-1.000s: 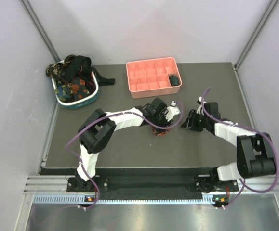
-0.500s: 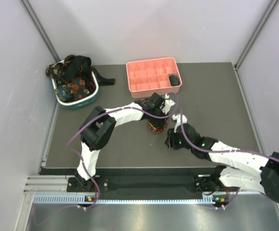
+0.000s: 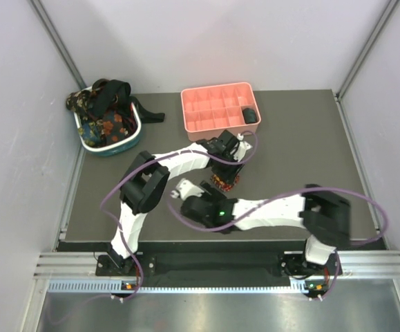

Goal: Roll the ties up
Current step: Place the rolled tie into the container

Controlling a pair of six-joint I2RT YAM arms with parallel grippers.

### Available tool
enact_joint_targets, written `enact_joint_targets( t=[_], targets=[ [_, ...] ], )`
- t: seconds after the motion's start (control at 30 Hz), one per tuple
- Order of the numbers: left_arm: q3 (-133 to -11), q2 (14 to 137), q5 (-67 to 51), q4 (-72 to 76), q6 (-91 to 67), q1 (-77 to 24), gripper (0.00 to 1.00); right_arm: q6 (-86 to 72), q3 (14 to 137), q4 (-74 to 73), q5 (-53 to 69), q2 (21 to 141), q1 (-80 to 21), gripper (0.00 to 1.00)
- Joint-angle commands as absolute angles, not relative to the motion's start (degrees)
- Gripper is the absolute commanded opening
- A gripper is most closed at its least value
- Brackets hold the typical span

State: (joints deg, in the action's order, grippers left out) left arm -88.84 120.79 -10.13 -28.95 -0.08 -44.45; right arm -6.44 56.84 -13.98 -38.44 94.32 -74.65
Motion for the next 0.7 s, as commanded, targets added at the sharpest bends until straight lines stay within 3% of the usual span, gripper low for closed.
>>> enact_joint_targets(
  t=[0.0, 0.33, 0.67],
  targets=[
    [-90.6, 127.0, -4.9, -42.7, 0.9, -42.5, 0.38, 3.8, 65.5, -24.6, -54.3, 105.0, -76.2, 0.72],
    [-99.5, 130.3, -5.3, -53.2, 0.8, -42.5, 0.38, 11.3, 72.8, -26.9, -63.6, 115.7, -71.3, 0.72],
    [-106.3, 132.7, -6.0, -58.6, 0.2, -42.7, 0.32, 17.3, 74.1, -22.1, -62.3, 119.1, -68.7, 0.71]
  ],
)
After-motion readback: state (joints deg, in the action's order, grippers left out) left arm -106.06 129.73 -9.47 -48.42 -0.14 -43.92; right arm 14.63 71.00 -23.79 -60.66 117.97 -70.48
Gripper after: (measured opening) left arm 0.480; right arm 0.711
